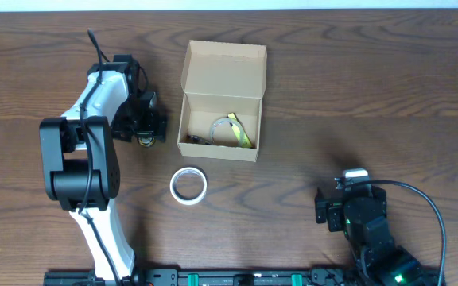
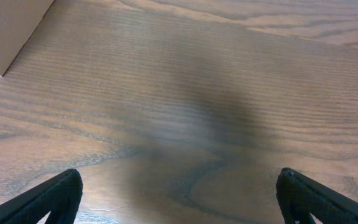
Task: Pack container
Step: 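Move the left gripper to the correction tape dispenser and grasp it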
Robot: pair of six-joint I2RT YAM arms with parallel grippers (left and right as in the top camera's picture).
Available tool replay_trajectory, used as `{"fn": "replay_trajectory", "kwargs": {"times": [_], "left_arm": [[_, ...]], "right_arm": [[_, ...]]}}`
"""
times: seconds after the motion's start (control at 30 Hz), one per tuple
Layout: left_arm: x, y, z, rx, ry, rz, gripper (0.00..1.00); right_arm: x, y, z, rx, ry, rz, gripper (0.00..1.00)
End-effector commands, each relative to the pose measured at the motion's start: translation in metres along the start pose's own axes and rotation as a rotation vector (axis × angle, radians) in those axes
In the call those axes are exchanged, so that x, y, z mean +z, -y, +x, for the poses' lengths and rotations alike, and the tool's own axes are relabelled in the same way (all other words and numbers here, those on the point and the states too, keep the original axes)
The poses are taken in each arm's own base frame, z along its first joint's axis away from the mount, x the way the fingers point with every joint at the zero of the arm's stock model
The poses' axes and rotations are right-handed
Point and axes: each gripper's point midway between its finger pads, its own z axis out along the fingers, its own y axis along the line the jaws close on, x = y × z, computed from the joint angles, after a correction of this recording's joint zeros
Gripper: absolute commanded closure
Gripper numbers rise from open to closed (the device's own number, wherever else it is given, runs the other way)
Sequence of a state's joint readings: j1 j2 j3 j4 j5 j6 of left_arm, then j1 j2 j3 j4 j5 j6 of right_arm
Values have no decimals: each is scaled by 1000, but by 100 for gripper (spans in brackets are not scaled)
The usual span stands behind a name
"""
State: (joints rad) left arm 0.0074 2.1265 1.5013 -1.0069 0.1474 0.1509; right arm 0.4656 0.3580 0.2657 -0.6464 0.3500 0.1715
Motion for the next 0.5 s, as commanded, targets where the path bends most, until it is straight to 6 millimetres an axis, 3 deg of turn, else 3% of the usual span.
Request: {"fn": "replay_trajectory", "kwargs": {"times": [0.0,0.07,0.27,0.47], "left_arm": [[3,-5,-2,8,-16,-46,18],[4,-6,0,8,-27,-55,36],[4,-7,0,7,-27,-62,64],[-3,-7,-2,-34,-3,-62,73]], "right_arm": [[1,5,1,-3,0,23,1],[1,5,1,-3,0,23,1],[1,5,1,-3,0,23,1],[1,5,1,-3,-1,23,1]]}}
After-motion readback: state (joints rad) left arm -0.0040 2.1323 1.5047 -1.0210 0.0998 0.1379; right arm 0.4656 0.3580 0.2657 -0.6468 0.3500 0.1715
